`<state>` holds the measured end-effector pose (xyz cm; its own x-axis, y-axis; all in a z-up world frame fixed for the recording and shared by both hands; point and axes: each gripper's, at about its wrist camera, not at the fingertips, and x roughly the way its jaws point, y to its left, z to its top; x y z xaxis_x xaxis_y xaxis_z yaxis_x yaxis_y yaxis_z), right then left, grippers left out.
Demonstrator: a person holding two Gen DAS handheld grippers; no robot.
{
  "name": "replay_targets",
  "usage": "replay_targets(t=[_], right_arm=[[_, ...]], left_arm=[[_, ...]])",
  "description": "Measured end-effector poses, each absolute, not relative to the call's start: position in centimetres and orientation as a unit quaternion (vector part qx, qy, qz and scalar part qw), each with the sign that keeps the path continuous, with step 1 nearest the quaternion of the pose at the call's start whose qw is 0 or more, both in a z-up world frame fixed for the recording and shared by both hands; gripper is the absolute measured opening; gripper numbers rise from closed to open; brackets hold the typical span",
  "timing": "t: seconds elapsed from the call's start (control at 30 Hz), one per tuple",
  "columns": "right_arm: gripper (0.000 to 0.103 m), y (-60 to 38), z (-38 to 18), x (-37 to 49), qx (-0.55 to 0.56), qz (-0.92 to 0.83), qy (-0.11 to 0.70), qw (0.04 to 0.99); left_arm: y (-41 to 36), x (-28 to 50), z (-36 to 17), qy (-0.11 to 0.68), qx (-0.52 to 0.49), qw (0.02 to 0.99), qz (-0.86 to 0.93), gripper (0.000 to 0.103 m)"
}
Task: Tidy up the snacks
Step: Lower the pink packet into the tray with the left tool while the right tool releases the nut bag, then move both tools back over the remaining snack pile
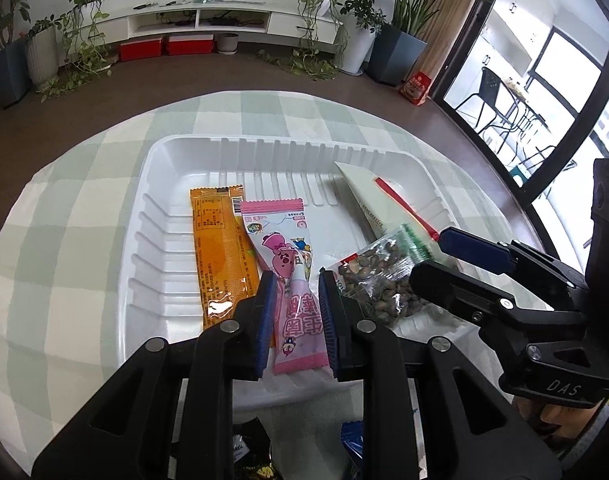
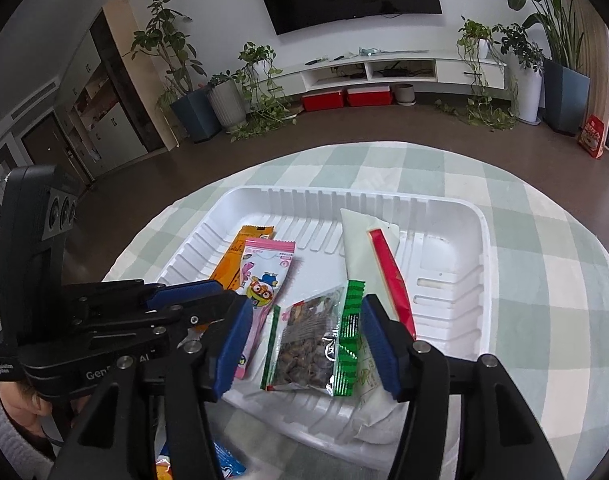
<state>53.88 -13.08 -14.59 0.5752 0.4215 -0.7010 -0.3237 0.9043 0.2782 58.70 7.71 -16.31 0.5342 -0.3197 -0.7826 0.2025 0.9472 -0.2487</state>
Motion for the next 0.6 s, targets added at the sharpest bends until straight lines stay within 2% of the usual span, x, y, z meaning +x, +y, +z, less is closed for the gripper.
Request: replay_targets(t=[0.07,0.17,0.4,0.6], right_arm=[[0.06,-13.3,-13.8,52.9,0.06,0.215,0.404,0.887],[0.067,-13.7,-12.6,50.8,0.059,0.22,0.393,0.891],[0.069,-14.7,-10.7,45.0,0.049,0.232,0.386,0.892],[0.071,-15.2,-10.8,39.7,0.034,0.231,0.395,0.888]], left_arm=[[7.8,57.6,-15.3,0.451,-0.061,0.877,-0.15,0.02],[8.4,55.7,-13.7,0.441,-0.062,0.882,-0.151,0.02],[9.8,49.5,-10.9,0.428,-0.063,0.889,-0.149,0.02],[10.9,42.9,-11.2,0.444,-0.068,0.882,-0.146,0.02]])
